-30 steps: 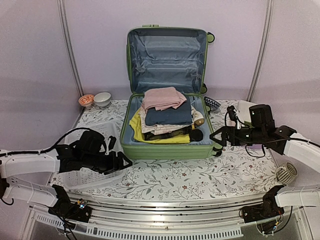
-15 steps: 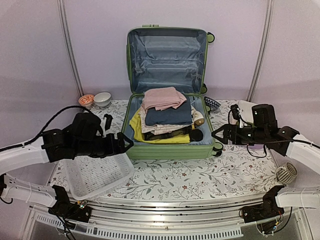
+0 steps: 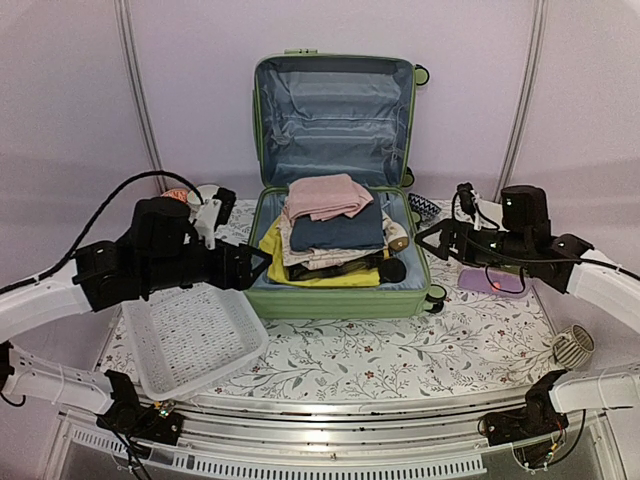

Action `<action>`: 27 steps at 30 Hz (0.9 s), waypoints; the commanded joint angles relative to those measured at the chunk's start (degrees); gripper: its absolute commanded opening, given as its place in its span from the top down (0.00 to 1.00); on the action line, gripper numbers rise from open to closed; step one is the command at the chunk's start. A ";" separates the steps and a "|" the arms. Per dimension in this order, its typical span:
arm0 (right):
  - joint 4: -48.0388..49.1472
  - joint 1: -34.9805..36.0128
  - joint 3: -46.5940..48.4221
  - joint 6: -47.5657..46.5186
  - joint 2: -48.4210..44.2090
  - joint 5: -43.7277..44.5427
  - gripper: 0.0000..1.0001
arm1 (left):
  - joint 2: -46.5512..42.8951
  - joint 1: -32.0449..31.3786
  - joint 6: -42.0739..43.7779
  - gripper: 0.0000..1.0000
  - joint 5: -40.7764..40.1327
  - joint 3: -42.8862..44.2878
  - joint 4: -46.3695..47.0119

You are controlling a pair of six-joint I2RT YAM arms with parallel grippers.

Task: Open, take out, and arrange the luggage
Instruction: Move the bin to the center of the board.

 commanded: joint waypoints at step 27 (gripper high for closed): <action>-0.60 -2.60 9.52 -8.39 8.43 8.79 0.01 | 65.01 7.65 35.23 0.14 -2.36 62.10 0.60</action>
